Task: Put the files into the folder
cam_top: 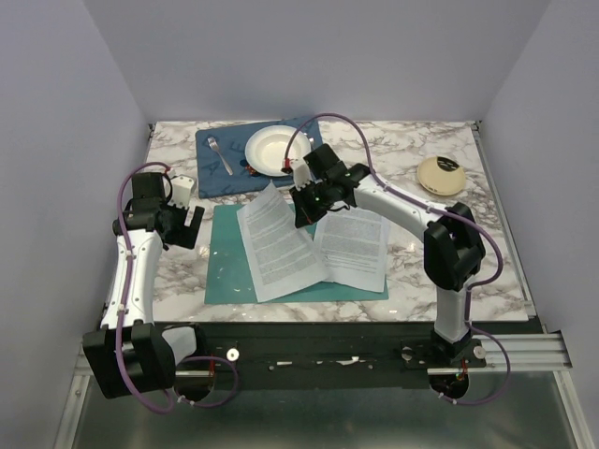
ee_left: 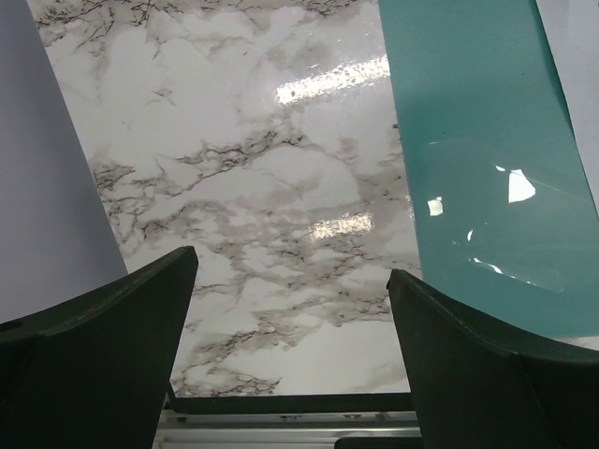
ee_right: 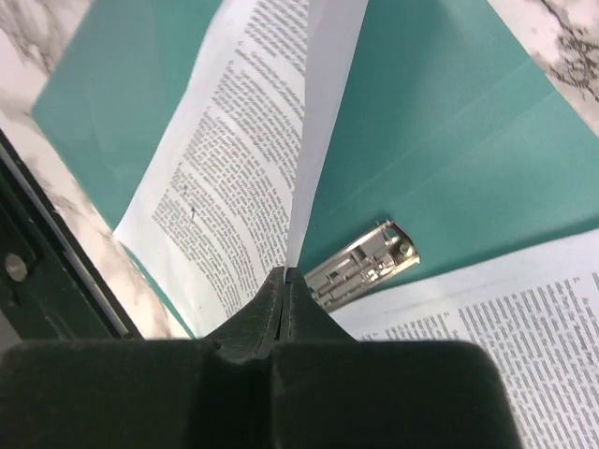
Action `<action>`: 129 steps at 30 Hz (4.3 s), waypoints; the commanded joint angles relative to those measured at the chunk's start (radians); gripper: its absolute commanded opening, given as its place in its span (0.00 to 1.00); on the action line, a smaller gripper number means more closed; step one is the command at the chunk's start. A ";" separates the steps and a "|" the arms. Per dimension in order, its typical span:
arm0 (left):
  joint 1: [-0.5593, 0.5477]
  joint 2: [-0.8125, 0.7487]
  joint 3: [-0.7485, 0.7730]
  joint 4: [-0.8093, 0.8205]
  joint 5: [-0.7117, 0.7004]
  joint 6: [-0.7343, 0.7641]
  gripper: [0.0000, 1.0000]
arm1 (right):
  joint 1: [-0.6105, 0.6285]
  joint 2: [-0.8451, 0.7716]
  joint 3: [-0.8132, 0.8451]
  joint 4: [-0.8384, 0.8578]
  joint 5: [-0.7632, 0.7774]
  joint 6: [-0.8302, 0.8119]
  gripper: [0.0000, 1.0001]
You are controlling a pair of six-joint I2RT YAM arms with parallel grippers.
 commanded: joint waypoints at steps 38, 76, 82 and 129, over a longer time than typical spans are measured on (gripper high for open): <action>0.008 -0.003 -0.031 0.023 -0.011 0.029 0.99 | -0.024 -0.062 0.066 -0.109 -0.013 -0.041 0.01; 0.011 -0.036 -0.087 0.046 -0.031 0.054 0.99 | 0.022 0.030 -0.016 0.230 0.068 0.381 0.01; 0.014 -0.042 -0.093 0.048 -0.031 0.057 0.99 | 0.043 0.030 -0.070 0.308 0.122 0.457 0.01; 0.023 -0.055 -0.099 0.040 -0.027 0.065 0.99 | 0.115 0.045 -0.228 0.423 0.297 0.780 0.00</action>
